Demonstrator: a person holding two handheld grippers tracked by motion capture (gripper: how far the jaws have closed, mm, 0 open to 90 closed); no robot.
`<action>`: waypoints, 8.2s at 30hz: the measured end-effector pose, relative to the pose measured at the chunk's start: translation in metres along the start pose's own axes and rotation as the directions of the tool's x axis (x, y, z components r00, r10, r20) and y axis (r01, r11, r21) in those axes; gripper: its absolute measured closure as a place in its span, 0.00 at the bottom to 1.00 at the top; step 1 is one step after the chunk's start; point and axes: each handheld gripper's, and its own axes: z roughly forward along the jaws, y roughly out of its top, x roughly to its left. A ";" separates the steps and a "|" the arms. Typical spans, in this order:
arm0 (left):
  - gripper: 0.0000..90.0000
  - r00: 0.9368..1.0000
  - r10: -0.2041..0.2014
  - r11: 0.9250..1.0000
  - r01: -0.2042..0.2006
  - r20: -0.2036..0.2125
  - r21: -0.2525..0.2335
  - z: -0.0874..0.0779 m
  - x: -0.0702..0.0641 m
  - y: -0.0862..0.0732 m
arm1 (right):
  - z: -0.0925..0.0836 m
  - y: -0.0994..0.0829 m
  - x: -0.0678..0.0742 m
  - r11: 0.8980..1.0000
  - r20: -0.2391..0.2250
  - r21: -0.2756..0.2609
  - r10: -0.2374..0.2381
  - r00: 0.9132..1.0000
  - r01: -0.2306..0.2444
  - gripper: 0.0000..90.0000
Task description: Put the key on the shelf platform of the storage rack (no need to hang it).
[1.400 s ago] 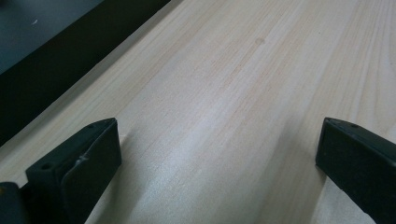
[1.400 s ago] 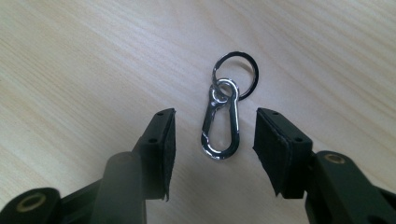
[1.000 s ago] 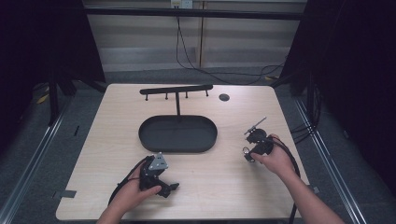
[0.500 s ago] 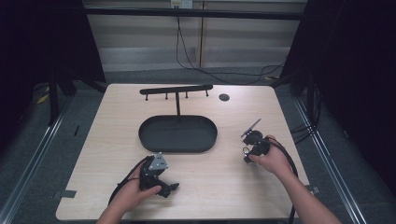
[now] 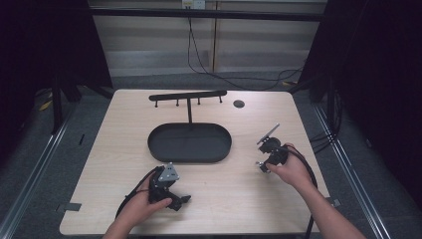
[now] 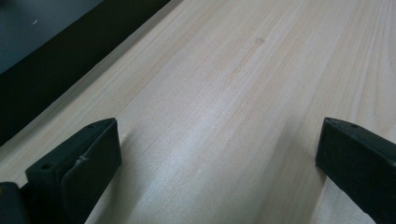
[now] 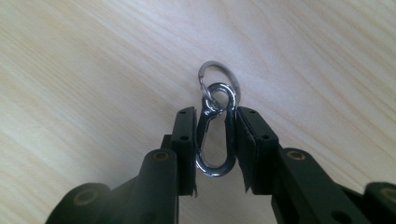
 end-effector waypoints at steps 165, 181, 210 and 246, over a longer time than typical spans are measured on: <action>0.00 1.000 -0.007 1.000 0.007 -0.002 -0.009 0.000 0.000 0.000 | -0.007 0.146 0.076 0.972 -0.017 -0.214 -0.100 0.995 0.094 0.78; 0.00 1.000 -0.007 1.000 0.007 -0.004 -0.010 0.001 -0.001 0.000 | 0.013 0.152 0.079 0.977 -0.026 -0.194 -0.098 0.995 0.092 0.78; 0.00 1.000 -0.006 1.000 0.006 -0.004 -0.011 0.001 0.000 0.000 | 0.042 0.150 0.070 0.979 -0.015 -0.188 -0.083 0.996 0.079 0.78; 0.00 1.000 -0.003 1.000 0.004 0.002 -0.011 0.001 0.000 0.000 | 0.048 0.148 0.063 0.982 -0.043 -0.181 -0.052 0.998 0.043 0.71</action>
